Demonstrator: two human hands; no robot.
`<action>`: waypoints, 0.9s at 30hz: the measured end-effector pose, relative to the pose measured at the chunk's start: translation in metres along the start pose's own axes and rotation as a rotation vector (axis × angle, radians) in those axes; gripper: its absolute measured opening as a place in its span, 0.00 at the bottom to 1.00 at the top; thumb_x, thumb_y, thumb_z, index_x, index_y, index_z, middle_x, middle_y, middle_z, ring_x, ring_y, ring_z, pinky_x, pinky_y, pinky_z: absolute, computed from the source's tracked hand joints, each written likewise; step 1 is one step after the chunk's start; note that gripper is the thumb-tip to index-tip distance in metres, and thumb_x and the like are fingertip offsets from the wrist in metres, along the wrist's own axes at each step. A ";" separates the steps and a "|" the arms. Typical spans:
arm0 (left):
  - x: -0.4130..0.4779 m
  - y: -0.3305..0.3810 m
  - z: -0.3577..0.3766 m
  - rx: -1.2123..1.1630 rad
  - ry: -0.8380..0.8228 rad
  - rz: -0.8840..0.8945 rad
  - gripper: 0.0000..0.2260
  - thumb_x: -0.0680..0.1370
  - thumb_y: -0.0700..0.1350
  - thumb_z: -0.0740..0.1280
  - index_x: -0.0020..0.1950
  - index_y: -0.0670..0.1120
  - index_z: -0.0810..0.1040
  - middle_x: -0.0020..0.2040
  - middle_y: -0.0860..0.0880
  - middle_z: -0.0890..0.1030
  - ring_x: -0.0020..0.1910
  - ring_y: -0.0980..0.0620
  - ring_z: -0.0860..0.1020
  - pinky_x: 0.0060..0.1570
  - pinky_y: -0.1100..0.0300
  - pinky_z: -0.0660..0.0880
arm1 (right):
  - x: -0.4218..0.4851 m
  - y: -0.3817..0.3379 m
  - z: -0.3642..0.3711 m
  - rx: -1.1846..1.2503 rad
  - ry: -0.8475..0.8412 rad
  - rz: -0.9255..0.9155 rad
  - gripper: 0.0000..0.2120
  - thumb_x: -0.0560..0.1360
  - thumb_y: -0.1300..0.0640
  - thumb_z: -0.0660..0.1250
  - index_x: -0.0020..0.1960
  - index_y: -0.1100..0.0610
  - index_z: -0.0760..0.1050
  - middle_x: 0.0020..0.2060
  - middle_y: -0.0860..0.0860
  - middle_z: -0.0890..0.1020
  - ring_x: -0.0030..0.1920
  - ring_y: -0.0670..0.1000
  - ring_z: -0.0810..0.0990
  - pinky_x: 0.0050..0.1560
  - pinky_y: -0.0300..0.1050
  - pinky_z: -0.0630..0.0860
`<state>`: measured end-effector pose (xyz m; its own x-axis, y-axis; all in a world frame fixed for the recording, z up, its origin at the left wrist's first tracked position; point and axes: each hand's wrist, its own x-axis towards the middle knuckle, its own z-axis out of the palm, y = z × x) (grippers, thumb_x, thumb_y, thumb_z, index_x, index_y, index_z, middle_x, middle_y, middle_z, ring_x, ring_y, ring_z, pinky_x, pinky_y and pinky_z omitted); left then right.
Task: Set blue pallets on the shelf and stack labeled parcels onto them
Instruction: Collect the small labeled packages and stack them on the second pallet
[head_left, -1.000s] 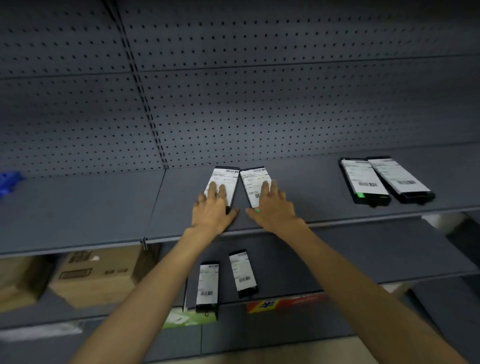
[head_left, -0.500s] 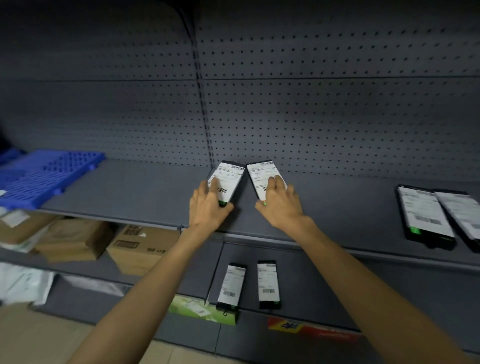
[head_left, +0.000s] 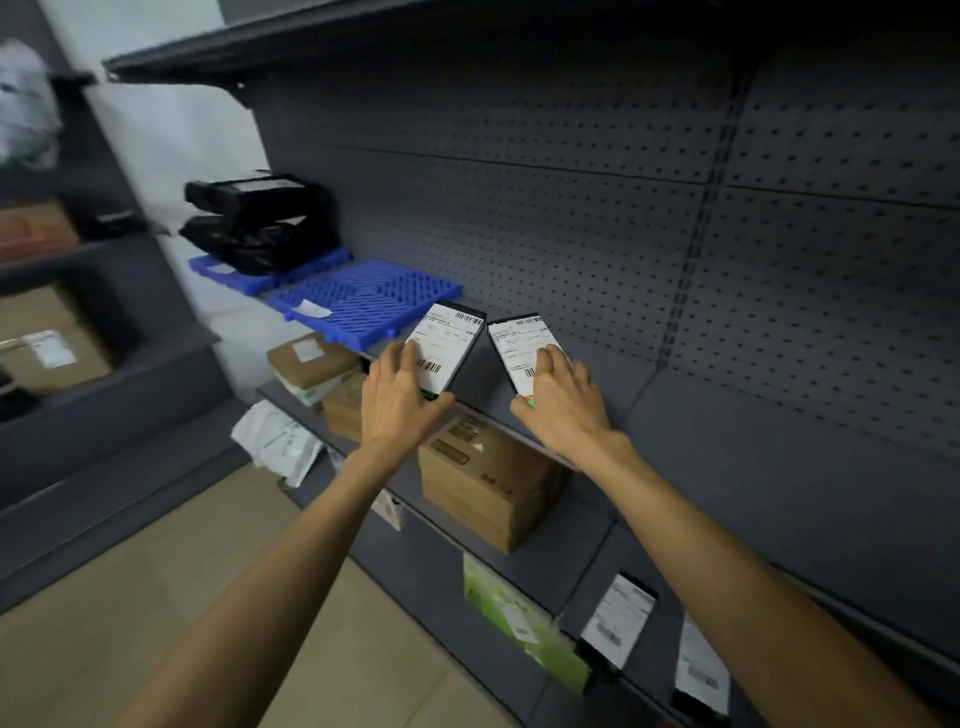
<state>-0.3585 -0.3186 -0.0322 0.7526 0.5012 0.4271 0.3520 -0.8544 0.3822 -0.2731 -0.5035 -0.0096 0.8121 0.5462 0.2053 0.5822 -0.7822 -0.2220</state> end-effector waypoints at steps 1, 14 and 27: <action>0.004 -0.018 -0.008 0.002 0.017 -0.012 0.36 0.70 0.56 0.70 0.74 0.44 0.63 0.72 0.43 0.66 0.66 0.40 0.67 0.63 0.49 0.67 | 0.008 -0.018 0.005 0.001 0.000 -0.024 0.35 0.77 0.46 0.63 0.76 0.63 0.56 0.75 0.58 0.61 0.69 0.63 0.64 0.65 0.57 0.67; 0.079 -0.267 -0.104 0.054 0.144 -0.137 0.33 0.70 0.54 0.71 0.71 0.44 0.65 0.69 0.44 0.68 0.64 0.42 0.68 0.59 0.50 0.67 | 0.133 -0.270 0.067 0.055 0.005 -0.244 0.33 0.77 0.46 0.61 0.75 0.63 0.57 0.74 0.57 0.62 0.68 0.63 0.64 0.65 0.57 0.68; 0.199 -0.348 -0.071 -0.029 0.059 -0.076 0.34 0.72 0.52 0.71 0.74 0.43 0.64 0.72 0.42 0.65 0.68 0.40 0.66 0.64 0.47 0.69 | 0.244 -0.317 0.114 0.035 0.010 -0.151 0.31 0.78 0.47 0.61 0.74 0.63 0.60 0.73 0.56 0.64 0.68 0.63 0.65 0.63 0.57 0.70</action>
<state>-0.3707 0.0881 -0.0216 0.6900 0.5722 0.4433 0.3895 -0.8097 0.4388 -0.2546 -0.0885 0.0026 0.7149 0.6537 0.2480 0.6988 -0.6803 -0.2210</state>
